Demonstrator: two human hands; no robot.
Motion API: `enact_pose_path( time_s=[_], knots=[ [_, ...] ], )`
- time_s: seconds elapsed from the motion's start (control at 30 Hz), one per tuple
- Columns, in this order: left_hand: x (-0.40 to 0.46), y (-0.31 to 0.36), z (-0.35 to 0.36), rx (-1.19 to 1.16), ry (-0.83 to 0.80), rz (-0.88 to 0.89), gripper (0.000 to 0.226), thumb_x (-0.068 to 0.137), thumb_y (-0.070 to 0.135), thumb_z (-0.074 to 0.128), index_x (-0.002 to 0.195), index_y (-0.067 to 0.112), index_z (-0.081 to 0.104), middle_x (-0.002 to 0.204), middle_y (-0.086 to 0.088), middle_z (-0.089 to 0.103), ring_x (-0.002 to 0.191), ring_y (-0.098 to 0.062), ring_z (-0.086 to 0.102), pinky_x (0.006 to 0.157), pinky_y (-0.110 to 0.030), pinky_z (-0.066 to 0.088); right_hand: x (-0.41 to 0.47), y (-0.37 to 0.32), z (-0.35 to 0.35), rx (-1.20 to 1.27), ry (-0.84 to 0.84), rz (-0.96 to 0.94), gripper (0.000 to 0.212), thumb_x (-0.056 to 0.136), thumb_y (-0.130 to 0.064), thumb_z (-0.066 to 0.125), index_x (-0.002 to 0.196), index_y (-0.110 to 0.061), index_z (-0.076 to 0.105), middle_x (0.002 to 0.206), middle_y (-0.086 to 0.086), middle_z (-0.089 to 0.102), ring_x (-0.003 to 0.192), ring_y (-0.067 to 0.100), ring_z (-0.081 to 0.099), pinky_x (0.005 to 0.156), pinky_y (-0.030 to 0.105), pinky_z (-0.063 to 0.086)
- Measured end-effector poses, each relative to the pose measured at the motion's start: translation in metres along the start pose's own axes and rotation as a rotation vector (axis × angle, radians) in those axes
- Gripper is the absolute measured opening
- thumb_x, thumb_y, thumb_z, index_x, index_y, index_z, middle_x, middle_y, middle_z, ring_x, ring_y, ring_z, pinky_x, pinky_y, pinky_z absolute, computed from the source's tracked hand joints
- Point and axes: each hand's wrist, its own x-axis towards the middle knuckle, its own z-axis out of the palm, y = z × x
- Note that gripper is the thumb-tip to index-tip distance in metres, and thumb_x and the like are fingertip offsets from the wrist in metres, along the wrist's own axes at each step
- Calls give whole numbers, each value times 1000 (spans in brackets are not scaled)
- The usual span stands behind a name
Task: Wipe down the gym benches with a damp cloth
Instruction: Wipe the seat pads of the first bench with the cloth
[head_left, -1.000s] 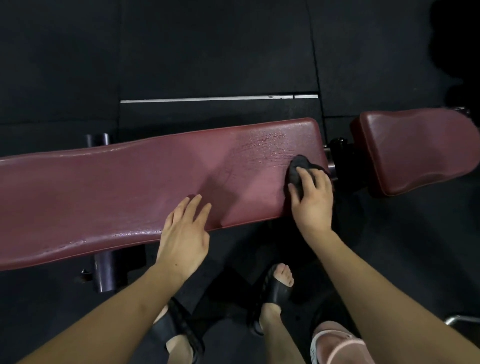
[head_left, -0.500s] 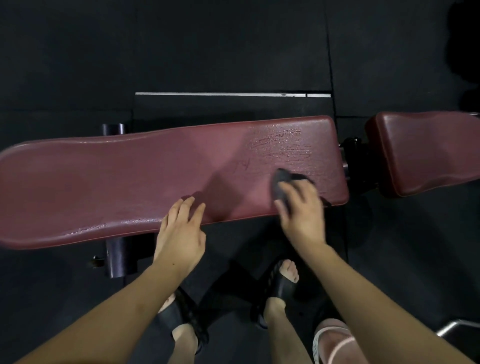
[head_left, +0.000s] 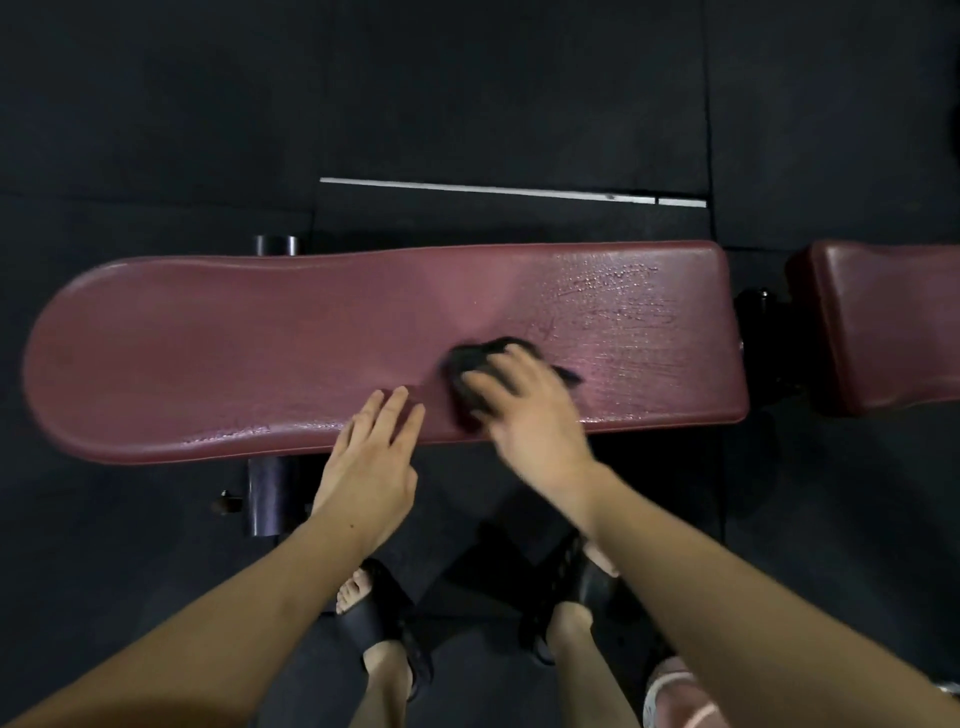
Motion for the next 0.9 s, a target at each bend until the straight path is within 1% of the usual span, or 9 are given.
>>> enact_pose_path(
  time_s=[0.13,0.23,0.3,0.4,0.5,0.57,0.67,0.8,0.9],
  knots=[
    [6,1,-3,-65,45,-21,62,96,19,51,157,16,36,166,-5,25,152,-30,20,123,-47,28,-6,82,-28,-41,146,458,43,95,-36,60,130,-12,67,132,19,60,126,47,53,112,54,42],
    [9,-5,-3,-52,77,-26,62,95,20,53,155,15,39,164,-6,30,151,-30,24,122,-47,30,15,49,-13,-54,227,636,40,91,-32,63,123,-9,70,123,20,64,117,47,56,101,56,47],
    [9,-10,-3,-63,89,-50,64,94,19,55,155,14,39,165,-8,30,152,-30,24,122,-47,31,43,-8,3,-32,214,492,37,87,-32,64,119,-14,71,121,16,65,116,44,57,98,55,48],
    [9,-13,-3,-45,77,-48,63,95,20,53,156,14,37,165,-8,29,153,-29,22,123,-46,28,74,-75,24,3,12,68,39,90,-32,65,128,-20,67,134,9,61,135,38,48,111,54,41],
    [12,-12,-6,-50,70,-56,62,95,21,53,155,16,38,164,-7,30,153,-29,20,123,-45,27,91,-42,16,-11,-52,-186,43,91,-32,70,131,-20,65,136,8,60,135,36,49,112,50,42],
    [17,-10,-8,-75,75,-55,62,96,21,51,156,18,37,165,-7,28,154,-28,18,124,-46,26,89,16,2,-11,46,-43,37,90,-31,68,124,-17,70,128,12,62,123,39,55,104,50,47],
    [28,-4,-9,-91,74,-16,62,99,22,44,160,19,29,168,-5,18,156,-27,9,126,-46,21,64,105,-29,-40,167,378,40,94,-31,61,129,-13,67,130,18,60,123,42,53,109,48,44],
    [45,3,-15,-111,102,7,62,99,20,44,160,18,29,170,-5,14,158,-27,5,127,-47,17,60,107,-30,-48,269,758,41,96,-29,63,133,-11,66,131,20,60,125,42,51,105,53,45],
    [53,8,-16,-121,111,-14,60,99,20,45,158,17,34,170,-5,17,157,-27,7,126,-47,20,91,39,-7,-22,270,605,34,89,-27,68,120,-16,71,125,15,64,119,40,55,96,52,50]
  ],
)
